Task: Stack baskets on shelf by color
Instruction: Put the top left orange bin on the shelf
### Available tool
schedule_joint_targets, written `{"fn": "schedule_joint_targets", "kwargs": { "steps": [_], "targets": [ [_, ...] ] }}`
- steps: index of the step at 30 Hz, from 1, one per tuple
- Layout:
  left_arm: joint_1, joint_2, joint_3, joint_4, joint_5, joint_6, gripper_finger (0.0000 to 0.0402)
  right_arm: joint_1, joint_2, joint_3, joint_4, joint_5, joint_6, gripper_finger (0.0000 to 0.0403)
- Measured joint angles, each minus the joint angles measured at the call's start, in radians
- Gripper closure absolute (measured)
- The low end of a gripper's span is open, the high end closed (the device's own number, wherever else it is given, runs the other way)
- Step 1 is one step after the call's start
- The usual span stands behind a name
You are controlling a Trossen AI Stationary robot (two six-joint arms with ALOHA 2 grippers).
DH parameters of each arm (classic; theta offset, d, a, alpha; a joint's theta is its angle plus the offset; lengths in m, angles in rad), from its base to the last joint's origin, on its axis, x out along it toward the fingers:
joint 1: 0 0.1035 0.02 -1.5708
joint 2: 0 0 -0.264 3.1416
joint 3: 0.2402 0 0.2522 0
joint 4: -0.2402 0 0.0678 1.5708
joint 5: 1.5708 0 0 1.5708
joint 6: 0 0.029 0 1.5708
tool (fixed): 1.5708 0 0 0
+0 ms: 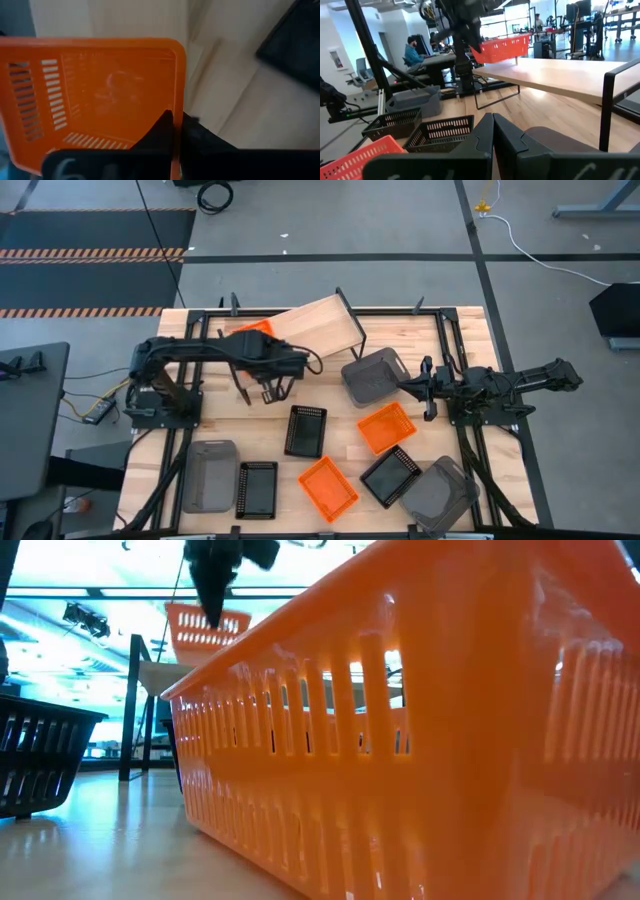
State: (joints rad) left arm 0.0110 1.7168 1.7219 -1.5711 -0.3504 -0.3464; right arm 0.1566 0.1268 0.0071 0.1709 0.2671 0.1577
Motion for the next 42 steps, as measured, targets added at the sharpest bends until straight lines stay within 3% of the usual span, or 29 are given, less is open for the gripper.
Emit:
{"fn": "schedule_joint_targets", "kwargs": {
  "steps": [6, 13, 29, 42],
  "targets": [
    [0.066, 0.0, -0.061, 0.004, 0.005, 0.07, 0.0387, 0.0, 0.0, 0.0, 0.0, 0.0, -0.001, 0.0391],
    [0.112, -0.004, -0.061, 0.04, 0.087, 0.092, 0.0386, 0.0, 0.0, 0.0, 0.0, 0.0, -0.002, 0.0391],
    [0.114, -0.004, -0.061, 0.002, 0.087, 0.04, 0.0293, 0.0, 0.0, 0.0, 0.0, 0.0, -0.003, 0.0391],
    [0.099, -0.01, -0.061, 0.0, 0.085, 0.038, 0.0291, 0.0, 0.0, 0.0, 0.0, 0.0, -0.003, 0.0391]
  ]
}}
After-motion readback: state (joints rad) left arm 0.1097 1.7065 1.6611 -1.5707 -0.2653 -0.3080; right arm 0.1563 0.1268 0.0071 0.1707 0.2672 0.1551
